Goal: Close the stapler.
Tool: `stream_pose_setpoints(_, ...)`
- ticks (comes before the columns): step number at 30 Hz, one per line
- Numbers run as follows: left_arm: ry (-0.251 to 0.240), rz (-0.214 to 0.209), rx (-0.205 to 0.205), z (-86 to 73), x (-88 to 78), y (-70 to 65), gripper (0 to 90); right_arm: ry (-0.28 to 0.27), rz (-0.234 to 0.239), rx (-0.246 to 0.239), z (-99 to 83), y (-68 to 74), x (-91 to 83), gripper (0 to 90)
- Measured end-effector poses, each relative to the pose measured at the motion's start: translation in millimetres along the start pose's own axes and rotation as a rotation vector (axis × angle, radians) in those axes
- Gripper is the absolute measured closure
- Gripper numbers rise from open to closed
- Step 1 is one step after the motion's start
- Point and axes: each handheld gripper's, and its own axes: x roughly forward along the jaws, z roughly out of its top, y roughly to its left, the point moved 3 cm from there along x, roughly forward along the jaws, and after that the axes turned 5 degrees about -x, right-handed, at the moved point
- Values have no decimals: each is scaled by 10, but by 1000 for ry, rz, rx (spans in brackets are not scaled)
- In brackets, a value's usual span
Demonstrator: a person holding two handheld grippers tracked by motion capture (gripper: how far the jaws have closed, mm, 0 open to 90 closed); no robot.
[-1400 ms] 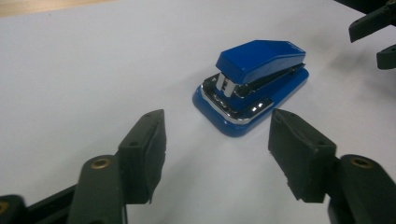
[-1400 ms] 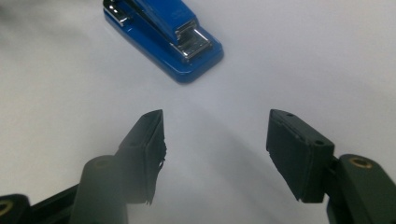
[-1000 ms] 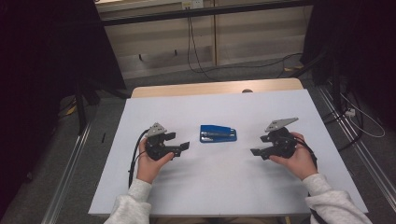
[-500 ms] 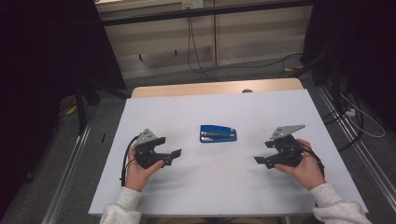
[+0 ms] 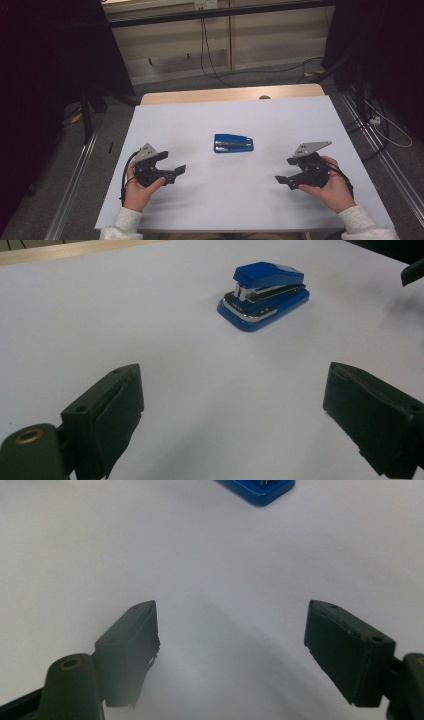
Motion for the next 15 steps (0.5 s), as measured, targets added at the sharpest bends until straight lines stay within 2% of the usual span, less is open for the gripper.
stream_pose_setpoints(15,-14,13,-12,-130,-235,86,86,7,-9,-8,-90,75,-102,200)
